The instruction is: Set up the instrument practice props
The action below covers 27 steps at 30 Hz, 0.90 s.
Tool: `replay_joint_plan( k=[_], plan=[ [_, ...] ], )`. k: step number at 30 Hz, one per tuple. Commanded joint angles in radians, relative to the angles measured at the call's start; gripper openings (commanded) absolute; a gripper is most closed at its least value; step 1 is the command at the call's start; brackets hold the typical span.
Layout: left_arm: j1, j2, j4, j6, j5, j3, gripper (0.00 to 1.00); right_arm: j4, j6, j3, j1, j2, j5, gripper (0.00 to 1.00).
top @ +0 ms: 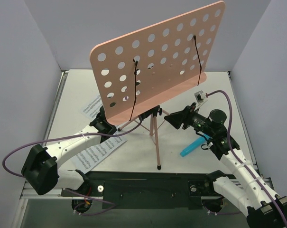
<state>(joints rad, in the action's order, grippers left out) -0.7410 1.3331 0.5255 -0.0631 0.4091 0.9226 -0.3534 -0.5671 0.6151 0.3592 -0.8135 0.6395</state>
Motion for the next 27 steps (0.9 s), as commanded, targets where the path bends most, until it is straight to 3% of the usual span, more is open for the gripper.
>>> replay_joint_plan(
  k=[1,14,27],
  plan=[
    [0.006,0.005,0.004,0.054,0.060,-0.022,0.00,-0.134,-0.028,0.002,-0.008,-0.019,0.068,0.51],
    [0.012,0.049,0.067,0.013,0.252,-0.004,0.00,-0.214,-0.040,0.014,-0.008,-0.114,0.088,0.46],
    [0.025,0.058,0.107,-0.024,0.283,-0.027,0.00,-0.309,-0.086,0.017,-0.008,-0.164,0.098,0.38]
  ],
)
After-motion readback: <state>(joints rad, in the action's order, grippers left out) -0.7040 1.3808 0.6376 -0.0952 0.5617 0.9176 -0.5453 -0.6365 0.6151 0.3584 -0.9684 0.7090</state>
